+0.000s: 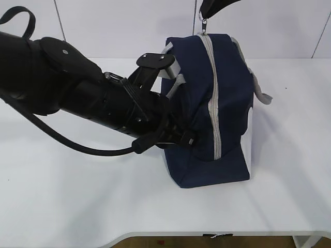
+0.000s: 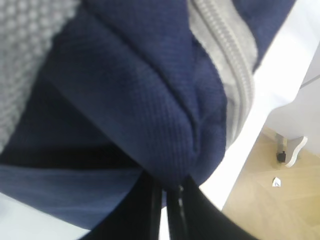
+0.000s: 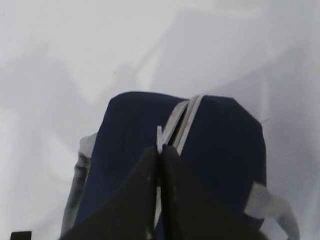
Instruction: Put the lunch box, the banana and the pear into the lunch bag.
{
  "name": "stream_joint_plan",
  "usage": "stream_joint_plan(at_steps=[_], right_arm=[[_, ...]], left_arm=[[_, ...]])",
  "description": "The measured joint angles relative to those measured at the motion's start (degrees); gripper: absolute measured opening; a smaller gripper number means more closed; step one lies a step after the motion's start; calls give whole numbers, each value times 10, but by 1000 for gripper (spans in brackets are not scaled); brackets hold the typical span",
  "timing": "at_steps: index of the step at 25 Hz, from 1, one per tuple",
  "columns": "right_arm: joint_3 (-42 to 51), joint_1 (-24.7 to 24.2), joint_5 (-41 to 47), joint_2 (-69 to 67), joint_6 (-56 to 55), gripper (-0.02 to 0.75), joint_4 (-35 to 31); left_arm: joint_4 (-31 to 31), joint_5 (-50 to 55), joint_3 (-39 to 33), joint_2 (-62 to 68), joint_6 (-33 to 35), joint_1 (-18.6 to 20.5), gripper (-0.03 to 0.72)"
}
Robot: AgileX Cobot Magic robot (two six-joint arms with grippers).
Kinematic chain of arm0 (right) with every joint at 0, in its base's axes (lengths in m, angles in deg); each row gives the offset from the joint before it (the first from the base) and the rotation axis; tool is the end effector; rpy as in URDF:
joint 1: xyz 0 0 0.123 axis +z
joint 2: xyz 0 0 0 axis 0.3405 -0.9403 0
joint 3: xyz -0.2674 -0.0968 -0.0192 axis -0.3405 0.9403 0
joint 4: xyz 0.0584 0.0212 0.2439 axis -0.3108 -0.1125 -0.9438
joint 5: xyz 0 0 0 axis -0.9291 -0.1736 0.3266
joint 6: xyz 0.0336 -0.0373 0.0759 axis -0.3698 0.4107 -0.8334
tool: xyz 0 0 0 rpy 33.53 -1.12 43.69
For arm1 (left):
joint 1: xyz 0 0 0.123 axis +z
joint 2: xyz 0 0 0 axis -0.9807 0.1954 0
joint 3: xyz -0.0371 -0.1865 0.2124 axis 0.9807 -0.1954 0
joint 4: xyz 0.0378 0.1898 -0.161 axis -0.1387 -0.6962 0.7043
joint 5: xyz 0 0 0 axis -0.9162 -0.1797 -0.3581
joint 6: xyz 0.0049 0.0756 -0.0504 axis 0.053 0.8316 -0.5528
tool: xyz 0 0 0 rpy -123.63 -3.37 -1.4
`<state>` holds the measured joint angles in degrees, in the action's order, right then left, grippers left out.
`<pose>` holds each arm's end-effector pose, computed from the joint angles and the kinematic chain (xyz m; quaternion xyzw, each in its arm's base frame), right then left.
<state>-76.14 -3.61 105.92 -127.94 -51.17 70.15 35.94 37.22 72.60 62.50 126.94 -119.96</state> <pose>0.4179 0.1398 0.3873 -0.1425 0.9407 0.1353 0.2767 0.2619 -0.2757 0.2056 0.3462 0.8412 -0.3138 0.2720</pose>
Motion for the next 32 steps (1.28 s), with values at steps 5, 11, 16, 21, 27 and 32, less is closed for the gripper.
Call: stream_joint_plan(at_steps=[5,11,16,21,27,32], right_arm=[[-81,-2,-3,-65,0,6,6],[-168,-22,-3,-138,0,6,6],[-190,-41,-4,-171,0,6,-4],[-196,-50,-9,-200,1,6,-20],[-197,-54,-15,-212,11,6,-29],[-211,-66,-15,-212,13,6,-53]], left_arm=[[0,5,0,0,0,0,-8],[0,7,0,1,0,0,-8],[-1,12,0,1,0,0,-8],[-3,19,0,1,0,0,-8],[-4,24,0,1,0,0,-8],[-15,29,0,1,0,0,-8]])
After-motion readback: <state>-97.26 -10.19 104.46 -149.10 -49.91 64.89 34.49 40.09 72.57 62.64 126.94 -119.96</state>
